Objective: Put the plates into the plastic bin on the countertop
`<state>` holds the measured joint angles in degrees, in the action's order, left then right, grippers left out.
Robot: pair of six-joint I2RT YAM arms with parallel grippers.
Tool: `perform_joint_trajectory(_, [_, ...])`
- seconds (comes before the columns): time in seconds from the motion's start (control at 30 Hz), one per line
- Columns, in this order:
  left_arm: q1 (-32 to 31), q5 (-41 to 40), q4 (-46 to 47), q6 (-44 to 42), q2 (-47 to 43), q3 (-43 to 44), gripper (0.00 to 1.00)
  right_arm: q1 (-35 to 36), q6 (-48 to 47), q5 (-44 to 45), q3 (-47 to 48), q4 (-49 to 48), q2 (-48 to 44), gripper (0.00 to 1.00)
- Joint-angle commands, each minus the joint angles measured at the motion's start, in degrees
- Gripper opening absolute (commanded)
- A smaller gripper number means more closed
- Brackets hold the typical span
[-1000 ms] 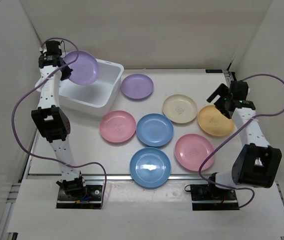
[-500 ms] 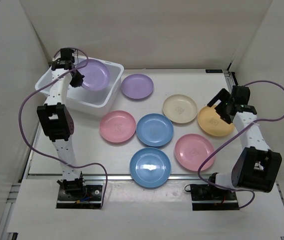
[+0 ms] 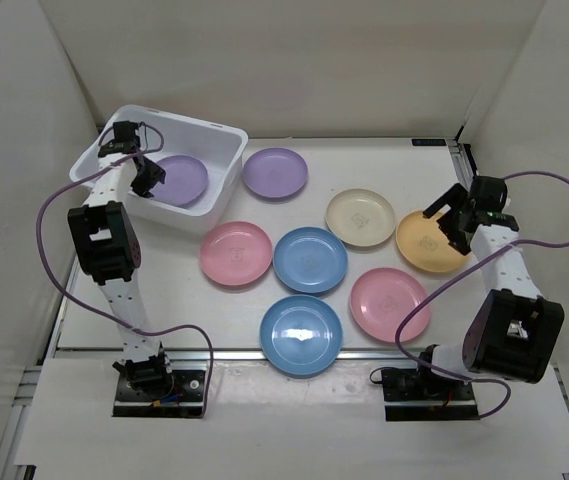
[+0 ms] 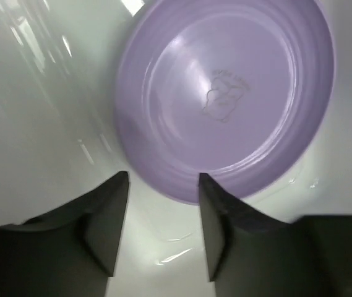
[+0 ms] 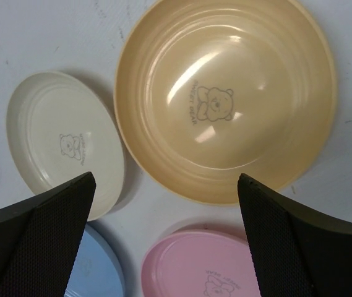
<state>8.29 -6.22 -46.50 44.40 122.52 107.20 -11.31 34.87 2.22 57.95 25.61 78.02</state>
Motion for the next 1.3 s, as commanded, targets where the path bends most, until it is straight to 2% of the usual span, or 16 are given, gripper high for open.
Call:
perform_joint_trajectory(0.0, [-0.12,-0.2,3.08,1.21,-2.2,-0.5,0.63,-2.66,2.56,1.47,-1.17,0.58,1.69,0.99])
perform_joint_trajectory(0.03, [-0.12,-0.02,3.08,1.04,-2.11,-0.41,0.7,-3.27,3.0,1.39,-1.35,0.67,1.87,0.99])
perform_joint_trajectory(0.07, [-0.12,0.07,3.17,0.86,-2.11,-0.41,0.97,-4.85,3.62,1.47,-1.87,0.85,2.22,0.99])
perform_joint_trajectory(0.1, [-0.12,0.24,3.17,0.69,-2.11,-0.24,0.99,-5.73,4.23,1.21,-2.23,1.55,2.83,0.99])
perform_joint_trajectory(0.37, [-3.02,-0.29,3.17,-3.44,-3.16,3.19,0.99,-13.03,4.42,-0.11,-5.92,1.82,6.0,0.99])
perform_joint_trajectory(0.6, [-7.58,0.07,2.82,-7.66,-5.97,6.62,1.0,-13.39,3.36,-3.17,-7.06,-1.26,11.8,0.99])
perform_joint_trajectory(0.7, [-10.56,-0.72,2.03,-9.24,-8.08,7.67,1.0,-13.04,3.54,-5.02,-6.8,-3.19,15.14,0.95])
perform_joint_trajectory(0.8, [-13.74,-2.65,0.37,-10.65,-10.1,9.17,0.99,-11.72,3.71,-4.86,-5.58,-4.07,17.86,0.73])
perform_joint_trajectory(0.83, [-14.53,-3.18,0.1,-11.52,-10.89,9.26,0.99,-10.76,4.15,-4.25,-4.44,-3.64,18.57,0.52])
perform_joint_trajectory(0.9, [-16.99,-3.36,0.01,-12.67,-13.34,9.35,0.99,-9.79,4.85,-1.71,-3.55,-2.32,18.31,0.35])
perform_joint_trajectory(0.93, [-17.95,-3.27,0.09,-13.8,-14.14,9.08,0.99,-8.83,5.29,0.75,-2.85,-1.79,17.09,0.23])
perform_joint_trajectory(1.0, [-20.85,-2.93,0.01,-15.57,-16.51,9.0,1.0,-7.68,6.51,5.48,-2.23,0.13,15.33,0.12])
perform_joint_trajectory(1.03, [-23.04,-2.57,0.01,-17.58,-16.96,8.73,0.99,-7.41,7.05,7.43,-1.36,1.1,13.15,0.02])
perform_joint_trajectory(1.1, [-24.98,0.65,-0.08,-19.69,-18.45,7.95,0.99,-7.32,8.28,12.34,-0.3,4.26,9.02,0.0])
perform_joint_trajectory(1.27, [-30.61,12.0,0.18,-24.54,-18.72,6.27,0.99,-6.88,9.34,18.17,2.25,7.62,-0.83,0.0])
